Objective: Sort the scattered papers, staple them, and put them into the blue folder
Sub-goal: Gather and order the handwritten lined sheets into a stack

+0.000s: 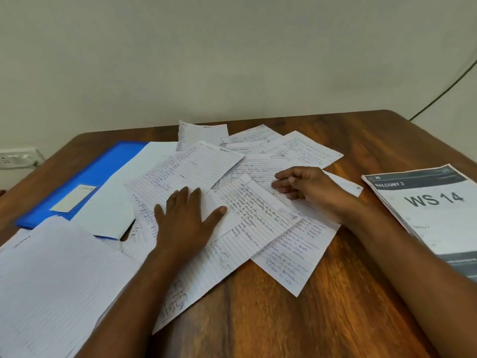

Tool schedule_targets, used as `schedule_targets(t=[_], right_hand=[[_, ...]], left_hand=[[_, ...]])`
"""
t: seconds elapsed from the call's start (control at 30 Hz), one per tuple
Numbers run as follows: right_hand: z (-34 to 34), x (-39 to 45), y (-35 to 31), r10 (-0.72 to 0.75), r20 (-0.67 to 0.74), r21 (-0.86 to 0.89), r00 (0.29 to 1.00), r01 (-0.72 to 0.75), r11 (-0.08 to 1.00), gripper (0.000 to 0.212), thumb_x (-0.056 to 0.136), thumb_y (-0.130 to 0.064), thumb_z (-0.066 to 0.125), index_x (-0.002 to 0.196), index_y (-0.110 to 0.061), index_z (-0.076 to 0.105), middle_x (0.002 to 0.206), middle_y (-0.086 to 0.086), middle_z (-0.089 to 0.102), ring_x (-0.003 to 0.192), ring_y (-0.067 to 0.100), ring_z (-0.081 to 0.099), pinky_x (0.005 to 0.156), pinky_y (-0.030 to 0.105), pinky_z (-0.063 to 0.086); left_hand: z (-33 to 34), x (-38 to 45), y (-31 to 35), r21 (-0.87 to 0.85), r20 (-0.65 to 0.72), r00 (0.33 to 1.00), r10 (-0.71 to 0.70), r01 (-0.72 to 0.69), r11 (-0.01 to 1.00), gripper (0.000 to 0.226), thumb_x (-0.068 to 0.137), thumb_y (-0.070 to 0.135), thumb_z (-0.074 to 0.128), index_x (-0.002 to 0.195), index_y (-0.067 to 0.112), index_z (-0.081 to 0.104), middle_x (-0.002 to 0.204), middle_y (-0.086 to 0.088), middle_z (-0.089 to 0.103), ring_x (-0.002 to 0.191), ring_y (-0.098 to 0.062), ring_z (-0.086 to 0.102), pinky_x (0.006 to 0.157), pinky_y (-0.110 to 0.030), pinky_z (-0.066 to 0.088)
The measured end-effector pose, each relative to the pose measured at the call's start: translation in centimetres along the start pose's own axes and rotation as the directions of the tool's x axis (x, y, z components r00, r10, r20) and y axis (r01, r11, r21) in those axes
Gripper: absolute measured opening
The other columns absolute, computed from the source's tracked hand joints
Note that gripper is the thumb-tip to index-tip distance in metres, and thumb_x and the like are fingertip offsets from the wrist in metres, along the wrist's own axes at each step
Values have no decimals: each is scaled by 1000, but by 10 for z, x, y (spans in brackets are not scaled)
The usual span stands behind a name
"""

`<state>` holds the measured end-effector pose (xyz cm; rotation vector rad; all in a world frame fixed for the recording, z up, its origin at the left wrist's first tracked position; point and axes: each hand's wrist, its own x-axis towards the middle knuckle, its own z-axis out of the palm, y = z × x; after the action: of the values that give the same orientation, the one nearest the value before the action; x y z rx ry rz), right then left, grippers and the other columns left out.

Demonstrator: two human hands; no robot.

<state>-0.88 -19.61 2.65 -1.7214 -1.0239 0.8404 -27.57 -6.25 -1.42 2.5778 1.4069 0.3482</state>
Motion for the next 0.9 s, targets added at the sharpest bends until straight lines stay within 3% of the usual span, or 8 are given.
schedule_targets(t=[0.23,0.53,0.6,0.67,0.73,0.9], right_hand=[[-2,8,7,20,-15,158,1000,-17,987,32,110,-2,39,123,-5,68,115,11,77,117,32,69,89,29,57],[4,6,12,-45,-39,48,998,47,998,31,106,-2,47,122,-15,70,114,0,77,113,15,70,93,24,55],[8,3,14,-109,-57,-43,992,107,993,28,105,-9,53,121,-23,72,112,-9,77,110,5,70,96,22,53],[12,-1,15,-186,-53,-195,981,173,965,24,103,-19,61,123,-28,72,113,-17,75,106,-6,67,90,11,48],[17,-6,14,-250,-32,-366,968,222,904,27,100,-30,67,128,-29,70,120,-17,71,106,-6,63,86,6,45],[31,-22,9,-270,102,-679,957,265,685,55,99,-54,57,149,-30,50,151,-11,51,137,11,43,112,30,29]], left_hand=[[2,-6,9,4,14,1000,-23,23,1000,93,93,84,29,164,25,25,174,-7,18,161,-30,13,127,-65,6],[-2,-21,28,59,16,1000,2,-3,998,96,90,85,24,165,26,21,175,-6,16,160,-29,14,127,-62,13],[-1,-24,31,76,14,1000,12,-13,997,95,90,86,23,165,27,19,175,-4,15,160,-27,15,127,-60,15],[0,-26,34,93,14,999,43,-45,995,100,88,92,17,166,29,17,175,-3,16,160,-26,16,127,-58,18],[0,-29,35,129,12,996,90,-90,988,109,81,98,6,166,31,16,174,-2,19,158,-25,20,124,-56,24],[-4,-38,41,151,-32,981,191,-184,971,111,77,102,3,163,37,29,164,6,33,147,-19,32,114,-45,33]])
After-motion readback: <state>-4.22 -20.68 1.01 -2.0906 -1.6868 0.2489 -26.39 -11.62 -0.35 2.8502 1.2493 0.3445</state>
